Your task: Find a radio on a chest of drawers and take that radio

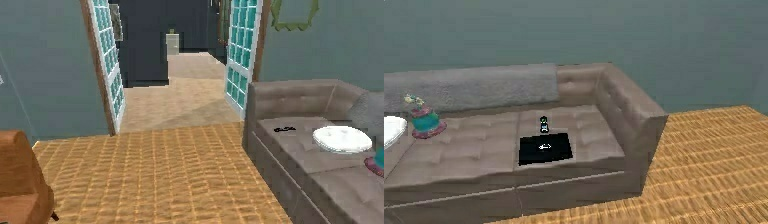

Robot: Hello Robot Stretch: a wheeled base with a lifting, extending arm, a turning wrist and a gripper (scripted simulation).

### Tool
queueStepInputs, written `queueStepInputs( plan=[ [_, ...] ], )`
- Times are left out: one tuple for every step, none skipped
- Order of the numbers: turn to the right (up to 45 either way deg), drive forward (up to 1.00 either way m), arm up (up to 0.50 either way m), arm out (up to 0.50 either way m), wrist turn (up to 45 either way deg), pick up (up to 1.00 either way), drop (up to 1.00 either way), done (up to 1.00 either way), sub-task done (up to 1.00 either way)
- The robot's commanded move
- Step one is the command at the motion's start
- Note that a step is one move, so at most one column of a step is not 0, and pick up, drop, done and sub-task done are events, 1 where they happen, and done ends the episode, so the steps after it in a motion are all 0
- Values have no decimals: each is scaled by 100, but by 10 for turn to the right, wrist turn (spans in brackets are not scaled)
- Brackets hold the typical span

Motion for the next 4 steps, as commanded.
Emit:
queueStepInputs(
  plan=[
    [0,100,0,0,0,0,0,0,0],
    [-30,0,0,0,0,0,0,0,0],
    [0,95,0,0,0,0,0,0,0],
    [0,100,0,0,0,0,0,0,0]
  ],
)
